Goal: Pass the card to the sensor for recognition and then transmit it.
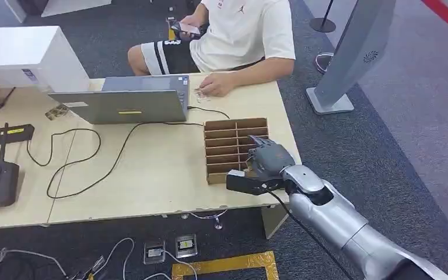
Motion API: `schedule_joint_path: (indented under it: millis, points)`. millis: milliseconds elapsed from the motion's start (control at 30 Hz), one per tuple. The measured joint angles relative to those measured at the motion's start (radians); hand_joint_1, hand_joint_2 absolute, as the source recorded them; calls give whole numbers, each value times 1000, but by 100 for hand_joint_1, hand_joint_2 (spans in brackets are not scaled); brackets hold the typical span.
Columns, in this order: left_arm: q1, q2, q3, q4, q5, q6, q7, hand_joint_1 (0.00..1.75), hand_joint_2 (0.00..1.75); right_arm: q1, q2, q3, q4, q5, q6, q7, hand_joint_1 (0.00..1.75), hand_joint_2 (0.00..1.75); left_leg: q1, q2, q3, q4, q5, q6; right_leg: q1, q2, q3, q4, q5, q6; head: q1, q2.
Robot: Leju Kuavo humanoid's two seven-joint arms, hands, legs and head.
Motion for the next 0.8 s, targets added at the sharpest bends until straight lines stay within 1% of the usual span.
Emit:
schedule_joint_path:
  millis: [100,133,333,467,667,800]
  points:
    - [-1,1,0,0,-1,0,0,0,0,0,0,0,0,0,-4,0,171,175,0,0,0,0,0,0,0,0,0,0,0,0,0,0]
    - [-1,2,0,0,-1,0,0,0,0,0,0,0,0,0,-6,1,175,175,0,0,0,0,0,0,0,0,0,0,0,0,-1,0]
    - [-2,3,-1,-1,-2,0,0,0,0,0,0,0,0,-2,-7,1,175,175,0,0,0,0,0,0,0,0,0,0,0,0,-1,0]
    - [-2,3,-2,-1,-3,0,0,0,0,-15,-2,-3,0,-8,-26,1,175,175,0,0,0,0,0,0,0,0,0,0,0,0,0,0]
    - [-2,3,-2,-1,-6,0,-4,0,0,-101,-11,-36,0,-14,-87,-18,175,175,0,0,0,0,0,0,0,1,0,0,1,0,0,0]
    - [0,0,-2,-1,-1,0,-36,0,0,-197,-22,-69,2,-23,-151,-59,175,175,0,0,0,0,0,0,0,1,0,0,1,0,0,0]
